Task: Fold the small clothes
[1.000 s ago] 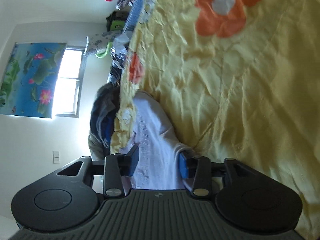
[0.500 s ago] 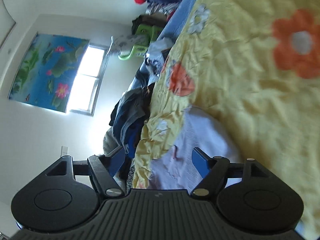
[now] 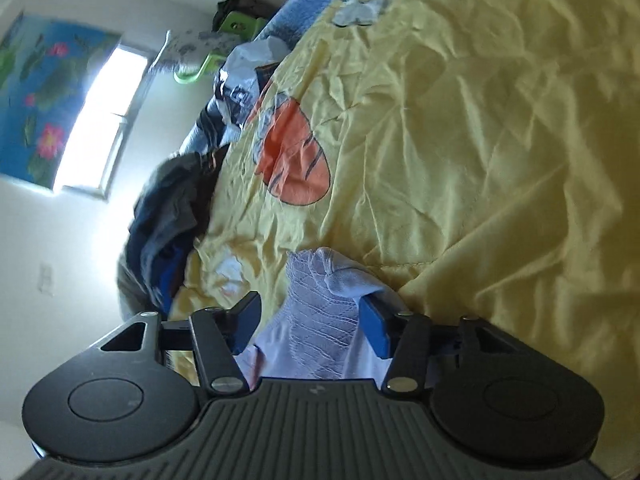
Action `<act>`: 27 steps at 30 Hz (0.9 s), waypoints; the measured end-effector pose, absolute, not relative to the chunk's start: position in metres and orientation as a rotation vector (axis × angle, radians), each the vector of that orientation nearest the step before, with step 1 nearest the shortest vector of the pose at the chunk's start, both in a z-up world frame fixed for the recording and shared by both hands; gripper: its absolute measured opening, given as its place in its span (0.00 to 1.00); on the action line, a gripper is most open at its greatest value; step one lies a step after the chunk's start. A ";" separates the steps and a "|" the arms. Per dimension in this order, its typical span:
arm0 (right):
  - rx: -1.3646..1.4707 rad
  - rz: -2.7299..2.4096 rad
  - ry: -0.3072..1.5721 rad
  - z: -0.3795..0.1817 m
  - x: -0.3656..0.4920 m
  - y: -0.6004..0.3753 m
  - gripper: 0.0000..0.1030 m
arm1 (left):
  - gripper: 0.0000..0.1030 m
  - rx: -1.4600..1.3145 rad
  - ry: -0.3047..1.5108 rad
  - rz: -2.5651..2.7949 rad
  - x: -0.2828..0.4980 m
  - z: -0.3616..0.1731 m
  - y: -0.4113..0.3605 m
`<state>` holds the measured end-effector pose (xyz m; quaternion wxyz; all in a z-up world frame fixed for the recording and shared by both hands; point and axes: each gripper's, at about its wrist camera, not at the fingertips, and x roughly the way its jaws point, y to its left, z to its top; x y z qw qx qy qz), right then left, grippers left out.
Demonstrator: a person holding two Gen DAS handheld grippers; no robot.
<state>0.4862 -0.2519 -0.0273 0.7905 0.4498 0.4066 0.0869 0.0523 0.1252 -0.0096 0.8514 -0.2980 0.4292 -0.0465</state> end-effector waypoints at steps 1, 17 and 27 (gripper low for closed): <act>0.959 0.173 0.877 -0.025 0.483 -0.253 0.54 | 0.02 -0.622 0.904 -0.096 0.052 -0.009 0.125; 0.358 0.581 0.954 0.007 0.306 -0.157 0.75 | 0.03 -0.306 0.863 -0.173 0.058 0.004 0.055; 0.425 0.547 0.790 0.002 0.275 -0.172 0.85 | 0.06 -0.420 0.676 -0.011 0.058 0.031 0.119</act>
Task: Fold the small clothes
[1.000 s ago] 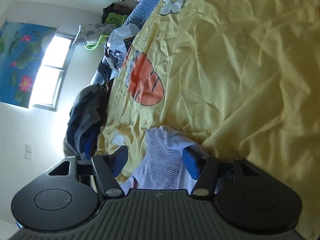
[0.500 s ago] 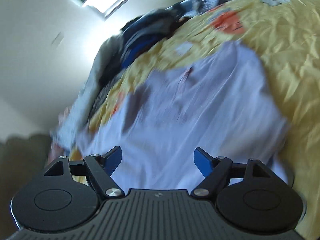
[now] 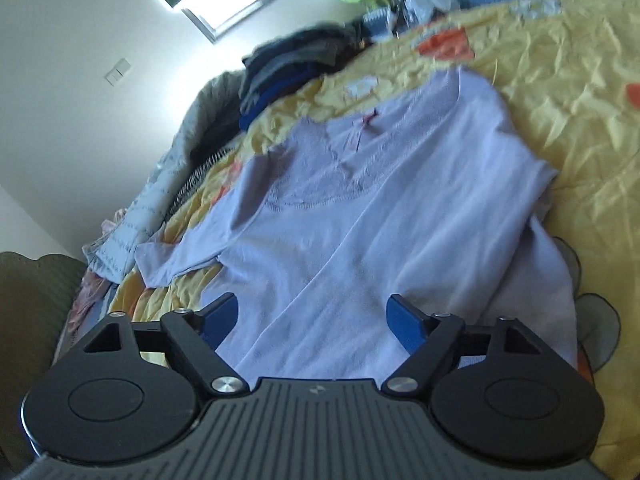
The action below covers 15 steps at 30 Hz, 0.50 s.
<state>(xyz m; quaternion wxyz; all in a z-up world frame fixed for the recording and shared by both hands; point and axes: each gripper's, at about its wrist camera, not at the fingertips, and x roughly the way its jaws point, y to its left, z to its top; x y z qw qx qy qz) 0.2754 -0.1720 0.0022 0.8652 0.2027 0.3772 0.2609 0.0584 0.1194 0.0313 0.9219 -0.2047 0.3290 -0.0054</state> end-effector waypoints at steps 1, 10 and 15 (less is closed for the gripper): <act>0.404 0.543 0.764 -0.002 0.270 -0.171 0.84 | 0.13 -0.459 0.645 0.041 0.064 0.036 0.136; 0.327 0.590 0.653 -0.014 0.255 -0.163 0.96 | 0.80 -1.106 0.395 0.277 0.174 0.029 0.296; 0.433 0.625 0.651 -0.018 0.260 -0.176 0.96 | 0.80 -1.229 0.459 0.359 0.234 -0.007 0.323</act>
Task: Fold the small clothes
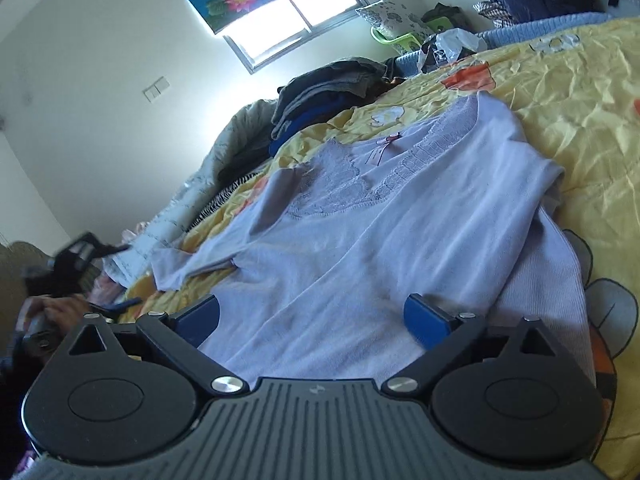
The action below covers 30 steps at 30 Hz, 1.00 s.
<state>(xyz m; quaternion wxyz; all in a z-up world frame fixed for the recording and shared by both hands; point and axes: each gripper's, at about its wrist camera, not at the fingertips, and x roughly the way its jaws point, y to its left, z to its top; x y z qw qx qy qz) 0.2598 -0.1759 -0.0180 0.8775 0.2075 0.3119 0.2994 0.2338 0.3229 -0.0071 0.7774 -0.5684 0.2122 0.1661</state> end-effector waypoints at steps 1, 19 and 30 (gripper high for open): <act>0.440 0.627 0.650 -0.019 0.260 -0.176 0.96 | 0.80 -1.222 0.466 0.367 0.242 -0.011 0.323; 0.485 0.638 0.643 -0.022 0.260 -0.179 0.97 | 0.05 -0.202 0.349 0.203 0.264 0.047 0.194; 0.546 0.663 0.643 -0.024 0.262 -0.189 0.99 | 0.05 0.570 0.506 -0.320 0.212 -0.004 0.041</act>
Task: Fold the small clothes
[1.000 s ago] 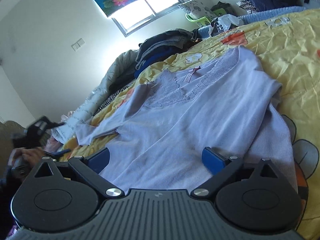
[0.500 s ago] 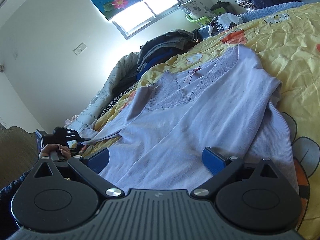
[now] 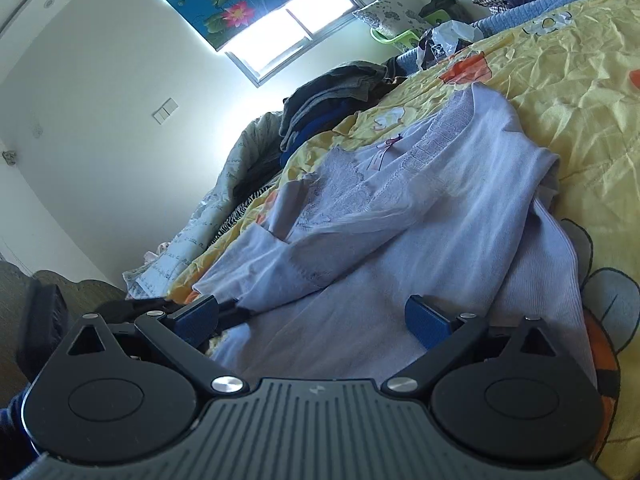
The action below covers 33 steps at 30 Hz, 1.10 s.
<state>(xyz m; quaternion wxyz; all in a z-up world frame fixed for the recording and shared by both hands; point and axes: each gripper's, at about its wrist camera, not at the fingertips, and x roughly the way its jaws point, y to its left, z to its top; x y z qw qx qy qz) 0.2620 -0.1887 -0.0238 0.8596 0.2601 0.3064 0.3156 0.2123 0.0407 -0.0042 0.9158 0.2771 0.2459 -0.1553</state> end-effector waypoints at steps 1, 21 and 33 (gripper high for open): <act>0.557 0.665 0.644 -0.024 0.262 -0.190 0.99 | 0.05 0.578 0.501 -0.314 0.213 -0.004 0.040; 1.384 0.498 1.121 -0.054 0.311 -0.218 0.86 | 0.05 0.532 0.490 -0.305 0.209 -0.002 0.048; 1.297 0.260 1.119 -0.054 0.324 -0.205 0.22 | 0.05 0.498 0.494 -0.300 0.208 0.001 0.052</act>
